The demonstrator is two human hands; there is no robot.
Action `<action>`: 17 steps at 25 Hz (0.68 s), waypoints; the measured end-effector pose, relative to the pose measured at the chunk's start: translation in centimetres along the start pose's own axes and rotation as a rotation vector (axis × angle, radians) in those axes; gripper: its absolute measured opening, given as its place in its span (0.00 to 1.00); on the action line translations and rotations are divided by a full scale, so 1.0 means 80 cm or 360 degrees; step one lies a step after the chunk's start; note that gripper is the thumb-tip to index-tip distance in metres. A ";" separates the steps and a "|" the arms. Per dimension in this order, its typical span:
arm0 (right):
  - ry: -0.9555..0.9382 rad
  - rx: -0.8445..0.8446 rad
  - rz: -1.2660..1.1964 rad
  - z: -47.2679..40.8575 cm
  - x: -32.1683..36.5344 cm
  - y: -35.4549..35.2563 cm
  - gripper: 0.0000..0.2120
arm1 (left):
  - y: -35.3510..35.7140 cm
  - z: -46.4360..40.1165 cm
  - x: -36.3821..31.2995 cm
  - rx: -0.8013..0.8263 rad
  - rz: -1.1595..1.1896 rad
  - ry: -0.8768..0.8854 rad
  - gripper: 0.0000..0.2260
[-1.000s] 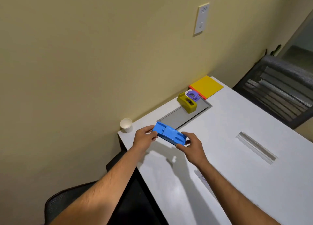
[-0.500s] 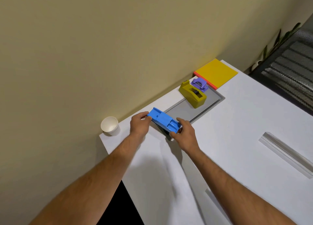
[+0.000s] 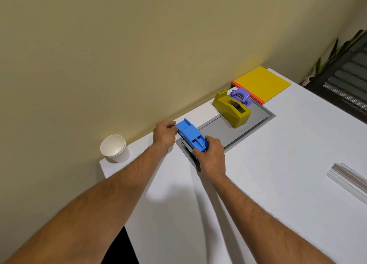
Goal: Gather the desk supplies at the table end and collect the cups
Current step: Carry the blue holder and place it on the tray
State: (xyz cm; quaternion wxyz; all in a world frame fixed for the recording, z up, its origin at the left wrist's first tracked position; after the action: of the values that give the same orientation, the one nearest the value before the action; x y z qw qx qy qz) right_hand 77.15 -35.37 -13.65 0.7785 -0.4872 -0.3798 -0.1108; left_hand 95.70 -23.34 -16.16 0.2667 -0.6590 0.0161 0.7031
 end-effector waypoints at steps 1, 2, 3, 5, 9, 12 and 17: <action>-0.0001 -0.0010 0.0036 -0.002 0.000 0.002 0.27 | 0.001 0.000 0.001 -0.0011 -0.0004 0.0007 0.14; -0.0004 -0.0014 0.0072 -0.003 0.000 0.003 0.28 | 0.002 0.002 -0.001 -0.0004 -0.0012 0.0022 0.15; -0.0001 -0.0011 0.0098 -0.002 -0.001 0.004 0.29 | 0.003 0.007 -0.005 0.0007 -0.0010 0.0045 0.16; 0.0014 0.0012 0.0123 0.005 -0.004 0.001 0.31 | 0.000 0.022 -0.015 0.0016 -0.0010 0.0088 0.19; -0.0022 0.0044 0.0039 0.035 -0.005 -0.033 0.28 | -0.029 0.078 -0.035 -0.0005 -0.0019 0.0112 0.18; 0.0012 0.0100 -0.0091 0.077 -0.003 -0.066 0.23 | -0.057 0.143 -0.044 0.0022 0.0093 0.0038 0.17; 0.0023 0.0286 -0.0113 0.178 0.018 -0.113 0.24 | -0.105 0.264 -0.079 0.0194 0.0013 -0.0011 0.17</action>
State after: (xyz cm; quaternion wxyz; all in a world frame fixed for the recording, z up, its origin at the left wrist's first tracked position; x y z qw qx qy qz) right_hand 66.32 -27.64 -3.19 0.8174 -0.4008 -0.3997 -0.1072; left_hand 79.54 -10.50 -4.71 0.3035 -0.6391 0.0605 0.7042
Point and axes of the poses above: each hand's wrist, its own z-axis away from the middle knuckle, its own y-axis out of the palm, x = y × z, the point moved 10 cm from there along -z, towards the middle knuckle, and after that the axes turned 12 degrees about y, right-handed, at the moved point
